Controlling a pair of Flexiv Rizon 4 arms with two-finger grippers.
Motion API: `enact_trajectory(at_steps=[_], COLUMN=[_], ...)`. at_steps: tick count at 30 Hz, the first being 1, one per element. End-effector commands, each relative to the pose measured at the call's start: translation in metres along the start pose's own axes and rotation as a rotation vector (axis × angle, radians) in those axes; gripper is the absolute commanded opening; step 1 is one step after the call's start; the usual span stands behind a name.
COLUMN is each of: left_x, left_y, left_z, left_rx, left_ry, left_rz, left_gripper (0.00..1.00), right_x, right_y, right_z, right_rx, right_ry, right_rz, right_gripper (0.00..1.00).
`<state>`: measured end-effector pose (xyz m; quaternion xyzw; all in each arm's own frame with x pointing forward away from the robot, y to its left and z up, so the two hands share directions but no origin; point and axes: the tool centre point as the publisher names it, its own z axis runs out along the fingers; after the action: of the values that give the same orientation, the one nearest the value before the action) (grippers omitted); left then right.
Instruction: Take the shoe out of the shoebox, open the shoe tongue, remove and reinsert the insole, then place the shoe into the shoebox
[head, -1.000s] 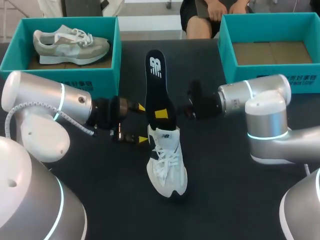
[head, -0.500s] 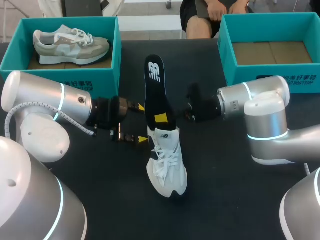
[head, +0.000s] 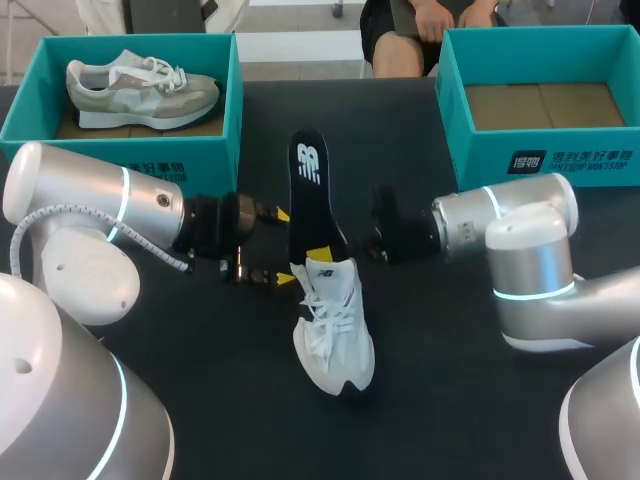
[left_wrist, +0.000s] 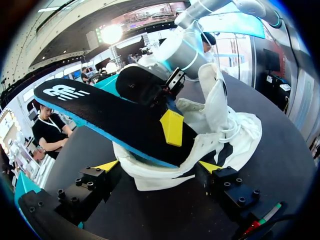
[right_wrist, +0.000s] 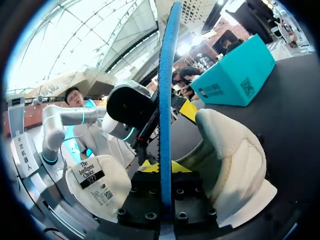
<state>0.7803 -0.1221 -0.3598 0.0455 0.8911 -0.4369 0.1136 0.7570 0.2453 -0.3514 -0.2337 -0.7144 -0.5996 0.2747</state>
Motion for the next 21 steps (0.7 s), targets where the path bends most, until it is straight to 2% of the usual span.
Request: enact_trajectory(at_steps=[1, 7, 8, 11, 12, 21], left_x=[0.001, 0.001, 0.001, 0.001, 0.001, 0.001], left_y=[-0.001, -0.001, -0.001, -0.001, -0.001, -0.001], left_z=[0.000, 0.000, 0.000, 0.000, 0.000, 0.000], left_rx=[-0.005, -0.005, -0.005, -0.005, -0.005, -0.005], left_ry=[-0.001, -0.001, -0.001, -0.001, -0.001, -0.001], left_rz=[0.000, 0.000, 0.000, 0.000, 0.000, 0.000], left_gripper=[1.00, 1.00, 1.00, 1.00, 1.00, 1.00], right_x=[0.004, 0.007, 0.007, 0.007, 0.007, 0.010], right_y=[-0.017, -0.005, -0.002, 0.008, 0.009, 0.026], right_z=[0.001, -0.007, -0.008, -0.008, -0.009, -0.010], right_rx=[-0.010, -0.021, -0.015, -0.006, -0.002, 0.005], right_ry=[-0.011, -0.046, -0.048, -0.050, -0.052, -0.063], right_rz=[0.013, -0.025, -0.034, -0.051, -0.056, -0.105], right_gripper=[0.00, 0.00, 0.04, 0.34, 0.40, 0.39])
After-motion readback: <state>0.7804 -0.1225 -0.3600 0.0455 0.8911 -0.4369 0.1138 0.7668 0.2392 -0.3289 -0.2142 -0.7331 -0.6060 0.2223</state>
